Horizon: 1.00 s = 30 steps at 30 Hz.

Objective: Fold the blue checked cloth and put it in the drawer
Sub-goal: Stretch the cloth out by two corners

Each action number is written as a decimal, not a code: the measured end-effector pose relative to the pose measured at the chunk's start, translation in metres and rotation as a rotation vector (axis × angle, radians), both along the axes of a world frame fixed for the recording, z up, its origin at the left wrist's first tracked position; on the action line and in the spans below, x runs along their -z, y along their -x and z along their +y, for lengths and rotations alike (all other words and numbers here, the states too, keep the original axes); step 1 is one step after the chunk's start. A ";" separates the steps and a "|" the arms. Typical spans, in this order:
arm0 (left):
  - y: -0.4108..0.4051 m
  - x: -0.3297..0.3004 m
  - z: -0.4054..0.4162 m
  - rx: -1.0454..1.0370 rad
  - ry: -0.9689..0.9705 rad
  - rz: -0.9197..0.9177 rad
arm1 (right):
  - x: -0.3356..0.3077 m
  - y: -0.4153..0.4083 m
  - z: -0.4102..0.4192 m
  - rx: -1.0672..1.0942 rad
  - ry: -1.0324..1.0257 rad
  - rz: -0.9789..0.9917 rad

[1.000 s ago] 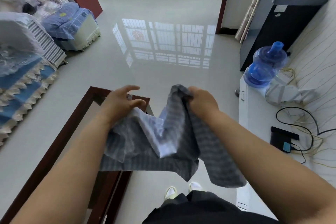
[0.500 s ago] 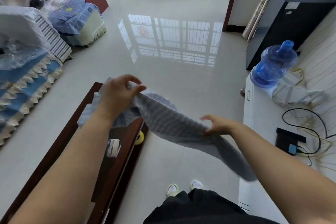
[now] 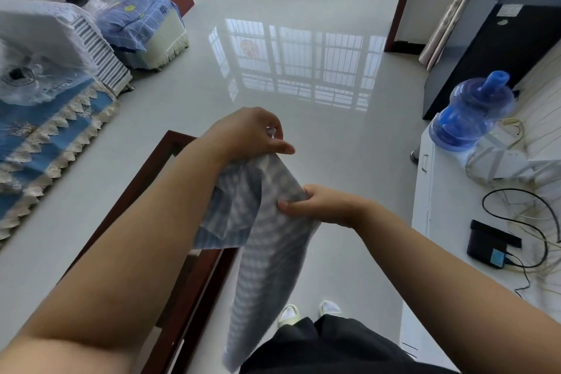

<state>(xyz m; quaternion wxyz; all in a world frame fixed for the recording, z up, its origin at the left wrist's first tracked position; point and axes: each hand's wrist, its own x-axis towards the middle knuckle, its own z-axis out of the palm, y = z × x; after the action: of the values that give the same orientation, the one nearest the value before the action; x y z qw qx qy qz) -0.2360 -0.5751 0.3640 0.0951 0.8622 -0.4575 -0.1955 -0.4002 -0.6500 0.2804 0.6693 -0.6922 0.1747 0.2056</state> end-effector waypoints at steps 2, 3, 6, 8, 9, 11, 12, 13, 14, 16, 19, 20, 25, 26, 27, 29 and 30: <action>-0.012 0.004 -0.004 0.020 0.036 0.050 | -0.001 0.000 -0.001 0.009 -0.078 0.011; -0.018 0.007 -0.006 -0.001 0.135 0.091 | 0.000 0.000 0.000 0.013 -0.117 0.026; -0.040 0.019 -0.012 -0.135 0.571 0.222 | 0.006 0.000 0.010 -0.007 -0.172 0.060; -0.054 0.029 -0.016 -0.169 0.638 0.246 | 0.010 0.000 0.017 -0.011 -0.167 0.069; -0.059 0.034 -0.017 -0.158 0.586 0.259 | 0.013 0.000 0.019 -0.001 -0.161 0.071; -0.063 0.041 -0.016 -0.116 0.458 0.177 | 0.019 0.000 0.017 0.030 -0.167 0.072; -0.065 0.050 -0.011 -0.134 0.428 0.119 | 0.021 0.000 0.013 0.048 -0.185 0.076; -0.060 0.054 -0.003 -0.196 0.429 0.101 | 0.021 0.001 0.009 0.064 -0.212 0.075; -0.060 0.074 0.009 -0.294 0.448 0.145 | 0.020 0.001 0.003 0.081 -0.246 0.067; -0.045 0.112 0.034 -0.546 0.440 0.391 | 0.013 0.001 -0.009 0.138 -0.334 0.019; -0.001 0.167 0.074 -0.734 0.053 0.721 | 0.004 -0.003 -0.033 0.236 -0.426 -0.086; 0.013 0.183 0.087 -0.731 -0.094 0.819 | 0.001 -0.005 -0.040 0.253 -0.429 -0.108; 0.035 0.236 0.118 -0.503 -0.398 1.161 | -0.008 -0.013 -0.054 0.249 -0.367 -0.118; 0.034 0.244 0.118 -0.551 -0.407 1.173 | -0.009 -0.014 -0.053 0.229 -0.355 -0.118; 0.032 0.256 0.119 -0.609 -0.397 1.180 | -0.012 -0.014 -0.051 0.199 -0.341 -0.119; 0.032 0.275 0.120 -0.699 -0.323 1.194 | -0.018 -0.012 -0.048 0.139 -0.311 -0.113; 0.033 0.280 0.119 -0.727 -0.304 1.210 | -0.022 -0.010 -0.047 0.120 -0.306 -0.108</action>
<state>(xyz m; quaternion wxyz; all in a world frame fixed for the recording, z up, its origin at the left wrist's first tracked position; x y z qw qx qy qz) -0.2685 -0.4562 0.0836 0.2697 0.7042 0.0236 -0.6563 -0.3898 -0.6970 0.3019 0.7862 -0.5809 0.1460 0.1520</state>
